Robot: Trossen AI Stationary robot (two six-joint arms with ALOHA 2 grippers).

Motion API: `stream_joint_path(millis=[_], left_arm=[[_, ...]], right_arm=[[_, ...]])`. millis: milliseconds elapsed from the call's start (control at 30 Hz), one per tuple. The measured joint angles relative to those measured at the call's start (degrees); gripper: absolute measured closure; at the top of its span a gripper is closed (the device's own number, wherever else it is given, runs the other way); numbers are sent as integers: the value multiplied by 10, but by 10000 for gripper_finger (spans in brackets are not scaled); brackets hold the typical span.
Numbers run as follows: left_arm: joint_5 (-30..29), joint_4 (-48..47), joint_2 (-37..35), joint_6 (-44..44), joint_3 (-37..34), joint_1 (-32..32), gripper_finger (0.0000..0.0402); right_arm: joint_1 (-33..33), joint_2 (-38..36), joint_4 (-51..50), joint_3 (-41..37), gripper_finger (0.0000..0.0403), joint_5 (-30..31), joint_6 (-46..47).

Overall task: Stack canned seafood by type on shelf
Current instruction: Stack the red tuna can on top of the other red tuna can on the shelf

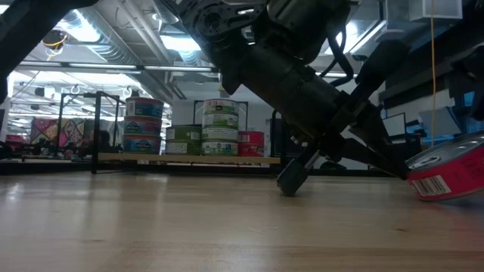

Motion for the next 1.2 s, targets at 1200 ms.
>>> stream_joint_path(millis=[1200], left_arm=[[23,4,0,16,0,13,398]], right_arm=[[27,133,36,0,114,85,-323]])
